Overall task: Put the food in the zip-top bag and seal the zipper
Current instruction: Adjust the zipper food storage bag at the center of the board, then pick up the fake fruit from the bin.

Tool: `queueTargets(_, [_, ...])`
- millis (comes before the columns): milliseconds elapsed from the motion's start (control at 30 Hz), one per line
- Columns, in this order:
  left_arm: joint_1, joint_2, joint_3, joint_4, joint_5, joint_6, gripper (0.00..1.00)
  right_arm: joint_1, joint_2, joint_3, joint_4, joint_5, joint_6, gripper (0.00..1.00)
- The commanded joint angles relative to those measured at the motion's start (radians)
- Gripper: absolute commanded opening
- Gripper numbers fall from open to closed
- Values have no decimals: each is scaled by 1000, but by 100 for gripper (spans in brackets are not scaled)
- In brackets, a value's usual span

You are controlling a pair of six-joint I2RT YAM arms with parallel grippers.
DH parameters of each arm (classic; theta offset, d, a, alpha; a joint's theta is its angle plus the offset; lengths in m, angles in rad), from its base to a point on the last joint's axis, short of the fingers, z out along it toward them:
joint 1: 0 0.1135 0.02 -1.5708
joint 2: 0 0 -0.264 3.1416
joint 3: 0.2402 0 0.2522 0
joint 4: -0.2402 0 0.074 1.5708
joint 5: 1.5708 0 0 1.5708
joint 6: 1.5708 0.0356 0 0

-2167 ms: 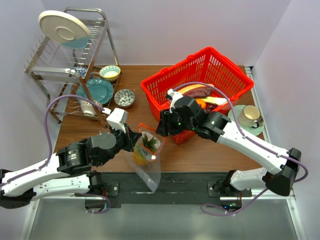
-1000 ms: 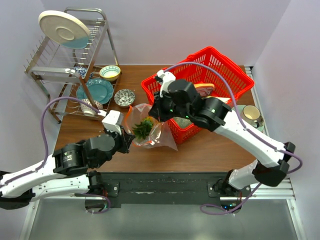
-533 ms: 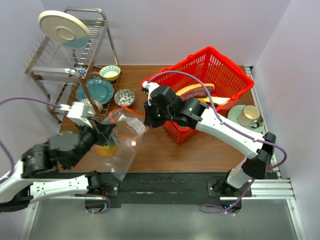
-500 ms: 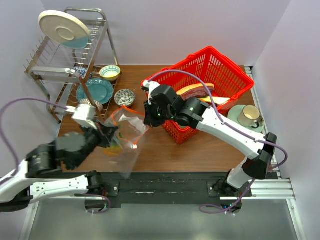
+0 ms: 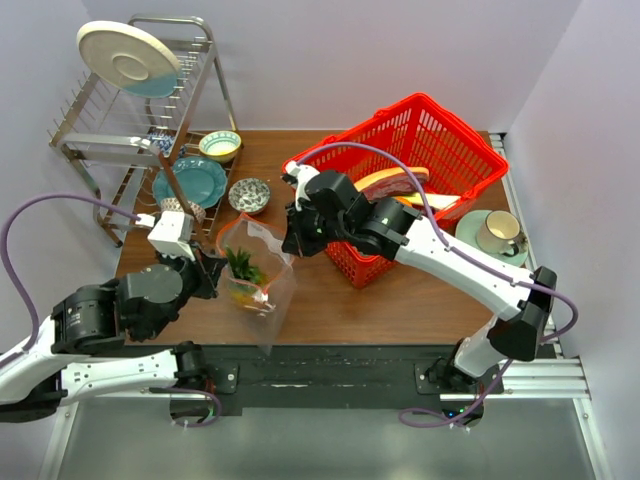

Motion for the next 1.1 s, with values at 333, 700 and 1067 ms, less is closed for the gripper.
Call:
queueTargets(333, [1, 61, -224, 247, 22, 7, 0, -12, 4, 5, 14, 51, -38, 59])
queueTargets(700, [1, 141, -192, 272, 1, 45, 0, -402, -76, 46, -66, 26, -113, 58])
queueTargets(1067, [1, 55, -311, 481, 79, 100, 0, -572, 139, 87, -121, 247, -161, 98])
